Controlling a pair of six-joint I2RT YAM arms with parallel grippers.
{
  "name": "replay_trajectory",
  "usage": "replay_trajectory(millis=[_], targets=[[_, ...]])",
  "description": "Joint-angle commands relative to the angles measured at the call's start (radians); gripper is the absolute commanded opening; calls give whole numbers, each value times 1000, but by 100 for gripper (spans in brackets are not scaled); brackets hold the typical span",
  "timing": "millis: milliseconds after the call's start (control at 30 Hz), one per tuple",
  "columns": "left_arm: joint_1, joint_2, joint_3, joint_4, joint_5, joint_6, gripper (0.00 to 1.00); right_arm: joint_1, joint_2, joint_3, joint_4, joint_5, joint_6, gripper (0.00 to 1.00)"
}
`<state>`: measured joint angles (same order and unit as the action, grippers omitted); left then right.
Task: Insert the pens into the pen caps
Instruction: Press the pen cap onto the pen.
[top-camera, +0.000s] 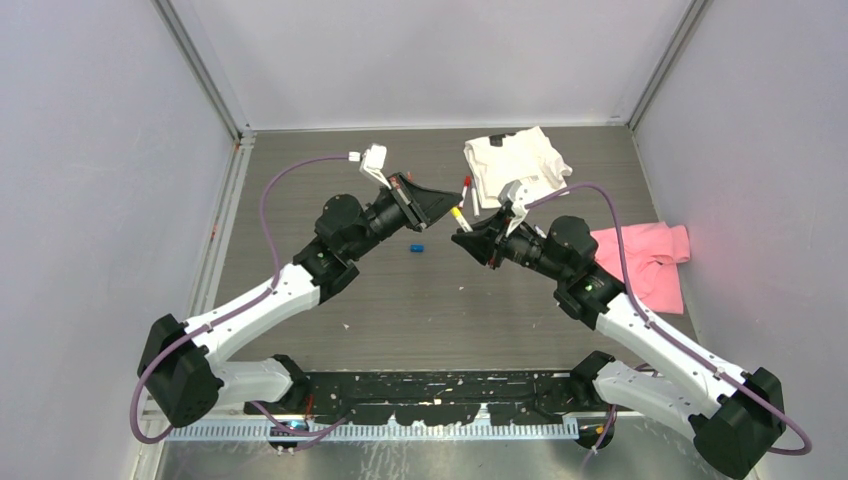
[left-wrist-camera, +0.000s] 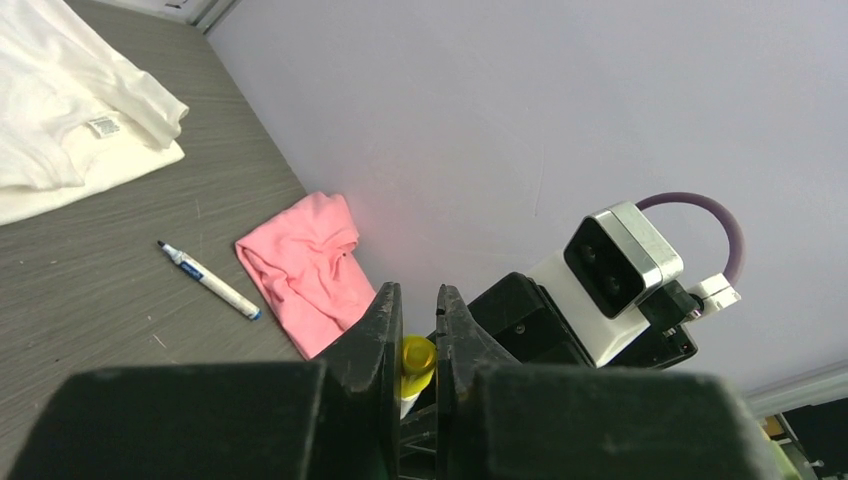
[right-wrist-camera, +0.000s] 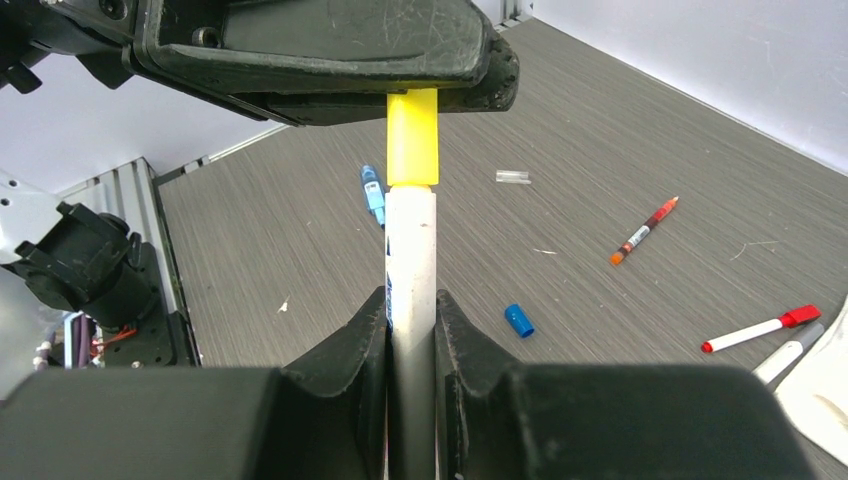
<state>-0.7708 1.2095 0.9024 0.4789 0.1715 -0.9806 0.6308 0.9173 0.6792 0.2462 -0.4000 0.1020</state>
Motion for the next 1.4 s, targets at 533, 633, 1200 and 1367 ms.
replay_trajectory(millis=[533, 633, 1200, 1367], targets=[[-244, 29, 124, -536, -269, 175, 0, -16, 123, 250, 79, 68, -202, 1], [-243, -4, 113, -606, -300, 238, 1, -47, 130, 272, 82, 38, -163, 1], [-129, -44, 41, -660, 90, 463, 1, -129, 143, 308, 177, -260, 60, 1], [-86, 10, 120, -811, 147, 466, 0, -129, 141, 324, 92, -210, -75, 1]])
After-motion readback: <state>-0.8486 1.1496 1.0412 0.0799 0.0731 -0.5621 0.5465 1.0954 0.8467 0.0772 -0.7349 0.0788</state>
